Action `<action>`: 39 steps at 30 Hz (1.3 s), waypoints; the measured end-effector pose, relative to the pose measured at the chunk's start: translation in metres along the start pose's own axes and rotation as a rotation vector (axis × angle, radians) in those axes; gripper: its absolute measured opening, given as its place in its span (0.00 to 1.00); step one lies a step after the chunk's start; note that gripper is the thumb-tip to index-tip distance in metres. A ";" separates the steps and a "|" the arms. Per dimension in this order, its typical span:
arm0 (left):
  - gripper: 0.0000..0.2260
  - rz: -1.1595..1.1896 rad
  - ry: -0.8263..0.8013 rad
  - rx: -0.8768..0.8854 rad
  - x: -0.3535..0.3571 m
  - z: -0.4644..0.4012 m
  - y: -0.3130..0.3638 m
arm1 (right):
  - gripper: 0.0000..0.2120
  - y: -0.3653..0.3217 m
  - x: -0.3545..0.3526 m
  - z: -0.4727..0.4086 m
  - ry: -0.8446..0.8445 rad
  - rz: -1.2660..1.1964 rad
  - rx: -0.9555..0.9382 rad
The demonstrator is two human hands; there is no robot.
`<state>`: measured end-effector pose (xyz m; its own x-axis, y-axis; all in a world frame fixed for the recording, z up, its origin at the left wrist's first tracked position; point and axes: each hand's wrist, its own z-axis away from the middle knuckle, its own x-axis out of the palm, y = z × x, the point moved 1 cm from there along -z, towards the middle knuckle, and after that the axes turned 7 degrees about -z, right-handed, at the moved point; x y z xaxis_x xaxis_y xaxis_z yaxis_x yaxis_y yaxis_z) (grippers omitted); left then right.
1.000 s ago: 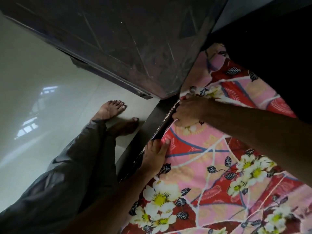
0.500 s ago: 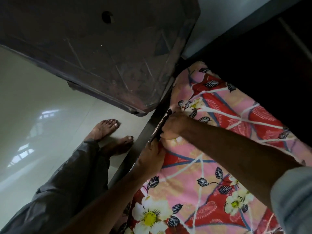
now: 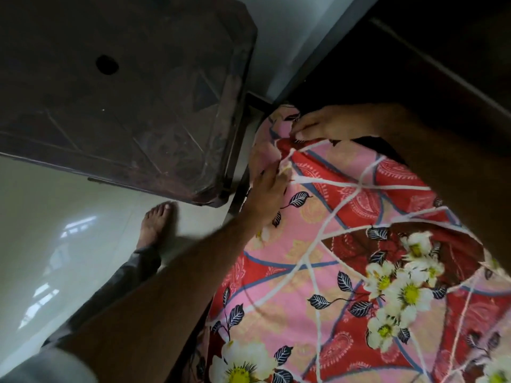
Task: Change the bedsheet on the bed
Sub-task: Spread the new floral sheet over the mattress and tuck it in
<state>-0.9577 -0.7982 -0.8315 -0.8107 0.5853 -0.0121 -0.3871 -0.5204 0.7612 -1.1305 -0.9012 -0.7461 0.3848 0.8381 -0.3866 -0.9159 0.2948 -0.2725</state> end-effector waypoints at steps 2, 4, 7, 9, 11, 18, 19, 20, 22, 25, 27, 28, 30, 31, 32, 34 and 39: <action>0.33 0.034 0.052 -0.016 0.004 -0.024 0.004 | 0.15 -0.001 0.002 -0.019 -0.066 -0.075 0.031; 0.42 0.023 0.086 -0.071 0.008 -0.039 0.005 | 0.17 -0.002 0.005 -0.040 -0.130 -0.082 0.073; 0.44 0.047 0.017 -0.113 0.021 -0.056 -0.018 | 0.21 0.007 0.007 -0.073 -0.149 -0.282 0.206; 0.38 0.142 -0.014 -0.123 0.025 -0.068 -0.034 | 0.20 0.007 0.002 -0.077 -0.197 -0.446 0.306; 0.34 0.162 0.017 -0.139 0.026 -0.069 -0.037 | 0.18 0.010 -0.002 -0.080 -0.217 -0.534 0.370; 0.30 0.317 -0.104 -0.230 0.012 -0.074 0.002 | 0.16 0.000 -0.009 -0.074 -0.235 -0.417 0.503; 0.27 0.340 -0.124 -0.232 0.010 -0.077 0.007 | 0.17 0.000 -0.010 -0.077 -0.235 -0.394 0.528; 0.25 0.352 -0.141 -0.244 0.009 -0.079 0.008 | 0.19 0.001 -0.010 -0.082 -0.229 -0.367 0.550; 0.23 0.363 -0.157 -0.303 0.005 -0.084 0.011 | 0.19 0.001 -0.011 -0.092 -0.197 -0.323 0.584; 0.26 0.376 -0.152 -0.385 0.002 -0.094 0.009 | 0.19 -0.001 -0.010 -0.098 -0.191 -0.304 0.609; 0.31 0.382 -0.140 -0.428 0.009 -0.111 -0.009 | 0.18 0.000 -0.011 -0.100 -0.187 -0.315 0.620; 0.33 0.365 -0.132 -0.451 0.009 -0.114 -0.011 | 0.18 0.000 -0.010 -0.100 -0.175 -0.307 0.619; 0.31 0.339 -0.118 -0.461 0.005 -0.106 0.002 | 0.17 0.000 -0.009 -0.100 -0.144 -0.290 0.623; 0.27 0.328 -0.111 -0.451 0.003 -0.102 0.008 | 0.17 0.000 -0.009 -0.101 -0.131 -0.279 0.622; 0.25 0.311 -0.119 -0.441 0.002 -0.099 0.010 | 0.17 0.000 -0.008 -0.101 -0.119 -0.260 0.617; 0.27 0.249 -0.136 -0.460 0.006 -0.099 0.007 | 0.16 0.000 -0.008 -0.104 -0.106 -0.264 0.625; 0.20 0.047 -0.110 -0.329 0.000 -0.087 0.009 | 0.15 0.009 0.006 -0.117 0.037 -0.386 0.654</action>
<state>-0.9994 -0.8565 -0.8812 -0.7859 0.6099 0.1014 -0.4858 -0.7106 0.5090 -1.1232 -0.9470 -0.8540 0.6845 0.6079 -0.4024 -0.5923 0.7855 0.1791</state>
